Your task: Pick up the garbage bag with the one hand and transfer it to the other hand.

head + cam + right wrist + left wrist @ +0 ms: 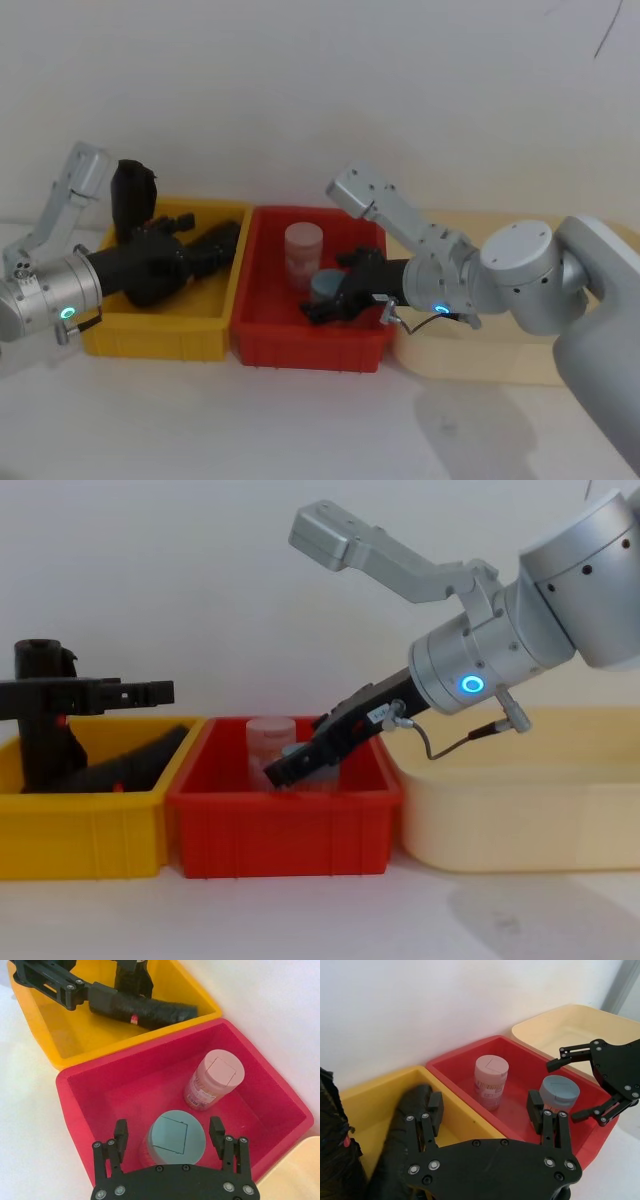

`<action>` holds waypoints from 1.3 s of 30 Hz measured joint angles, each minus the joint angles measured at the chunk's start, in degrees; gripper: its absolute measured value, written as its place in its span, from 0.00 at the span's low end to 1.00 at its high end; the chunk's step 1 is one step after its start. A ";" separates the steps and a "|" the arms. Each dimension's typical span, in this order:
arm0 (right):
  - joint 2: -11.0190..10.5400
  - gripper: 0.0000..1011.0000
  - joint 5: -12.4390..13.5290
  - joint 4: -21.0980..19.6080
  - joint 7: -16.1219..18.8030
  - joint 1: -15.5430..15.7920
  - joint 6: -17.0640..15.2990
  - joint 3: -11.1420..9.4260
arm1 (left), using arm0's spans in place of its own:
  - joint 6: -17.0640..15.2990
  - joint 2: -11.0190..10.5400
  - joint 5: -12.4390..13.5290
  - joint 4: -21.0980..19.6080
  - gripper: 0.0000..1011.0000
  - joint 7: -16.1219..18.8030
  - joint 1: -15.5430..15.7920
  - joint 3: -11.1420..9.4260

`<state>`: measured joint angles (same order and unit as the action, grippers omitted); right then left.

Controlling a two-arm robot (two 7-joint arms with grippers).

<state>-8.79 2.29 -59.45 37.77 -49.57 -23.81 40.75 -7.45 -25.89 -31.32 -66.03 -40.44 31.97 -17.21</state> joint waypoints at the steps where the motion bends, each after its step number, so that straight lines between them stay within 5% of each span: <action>1: -0.03 0.99 0.05 0.06 0.09 -0.08 -0.14 0.06 | 0.00 0.00 0.00 0.00 0.99 0.00 0.00 0.00; 39: 1.38 0.99 0.94 4.71 -0.57 -1.74 -0.56 0.42 | 0.00 0.00 0.00 0.00 0.99 0.00 0.00 0.00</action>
<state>-7.42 3.23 -54.74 37.21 -51.31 -24.37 41.17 -7.45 -25.89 -31.32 -66.03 -40.43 31.97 -17.21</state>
